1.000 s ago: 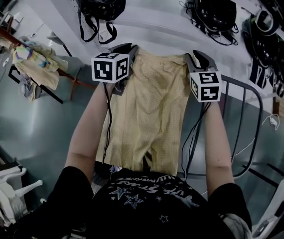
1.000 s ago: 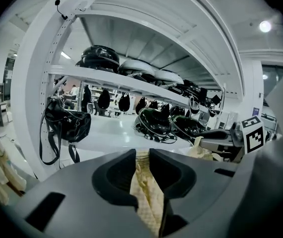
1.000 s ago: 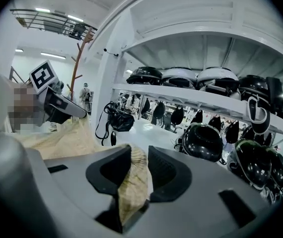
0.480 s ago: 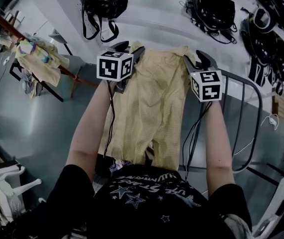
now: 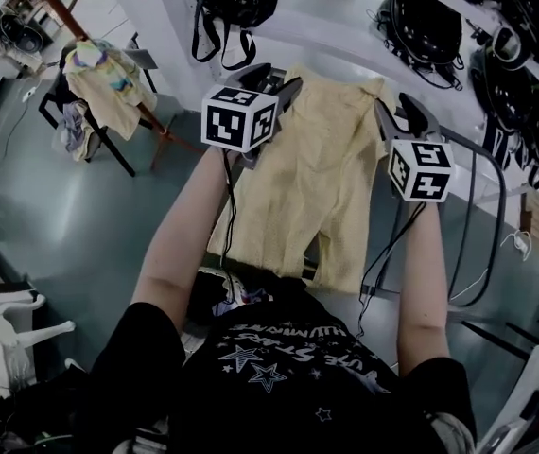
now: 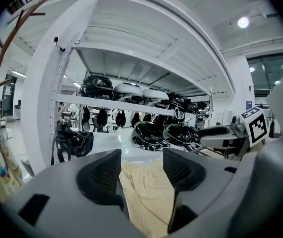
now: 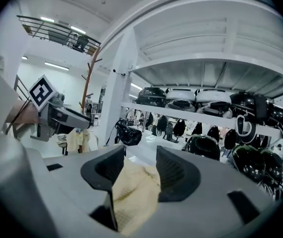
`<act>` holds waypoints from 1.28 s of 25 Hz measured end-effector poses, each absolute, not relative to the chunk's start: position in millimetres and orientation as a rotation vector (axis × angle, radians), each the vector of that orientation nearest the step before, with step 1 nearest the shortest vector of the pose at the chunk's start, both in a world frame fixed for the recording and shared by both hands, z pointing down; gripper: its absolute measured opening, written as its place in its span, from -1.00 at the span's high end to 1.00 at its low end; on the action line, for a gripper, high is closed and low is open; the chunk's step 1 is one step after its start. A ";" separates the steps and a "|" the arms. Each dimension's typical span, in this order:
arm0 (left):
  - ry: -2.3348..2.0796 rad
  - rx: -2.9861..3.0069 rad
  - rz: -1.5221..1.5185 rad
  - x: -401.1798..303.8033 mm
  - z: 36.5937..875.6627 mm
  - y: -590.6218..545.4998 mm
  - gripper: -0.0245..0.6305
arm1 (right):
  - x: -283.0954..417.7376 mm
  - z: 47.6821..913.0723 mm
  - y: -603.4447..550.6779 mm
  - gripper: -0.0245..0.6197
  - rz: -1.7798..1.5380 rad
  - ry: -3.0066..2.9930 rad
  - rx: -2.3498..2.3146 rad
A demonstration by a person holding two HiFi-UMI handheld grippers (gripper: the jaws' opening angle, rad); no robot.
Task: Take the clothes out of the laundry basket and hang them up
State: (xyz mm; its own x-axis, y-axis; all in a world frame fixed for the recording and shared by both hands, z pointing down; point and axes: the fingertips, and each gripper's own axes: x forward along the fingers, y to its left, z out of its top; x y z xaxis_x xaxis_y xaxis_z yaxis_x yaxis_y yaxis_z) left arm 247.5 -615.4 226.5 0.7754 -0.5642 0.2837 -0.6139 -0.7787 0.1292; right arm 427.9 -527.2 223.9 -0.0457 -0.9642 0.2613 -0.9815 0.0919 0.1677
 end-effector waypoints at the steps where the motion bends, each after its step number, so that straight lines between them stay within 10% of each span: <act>1: -0.920 2.762 0.325 240.6 221.9 -606.5 0.09 | 419.4 219.1 -519.0 0.28 0.074 -2.077 1.936; 32: -0.754 2.928 0.323 143.2 234.4 -334.0 0.56 | 303.9 226.3 -261.1 0.76 0.161 -2.144 2.150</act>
State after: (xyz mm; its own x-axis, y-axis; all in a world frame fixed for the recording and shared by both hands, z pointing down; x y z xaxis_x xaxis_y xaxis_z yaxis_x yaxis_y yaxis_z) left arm 143.2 -334.0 234.4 0.8549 -0.4657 0.2288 -0.4870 -0.8723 0.0442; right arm 303.9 -261.1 226.3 0.0026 -0.9894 0.1455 -1.0000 -0.0031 -0.0033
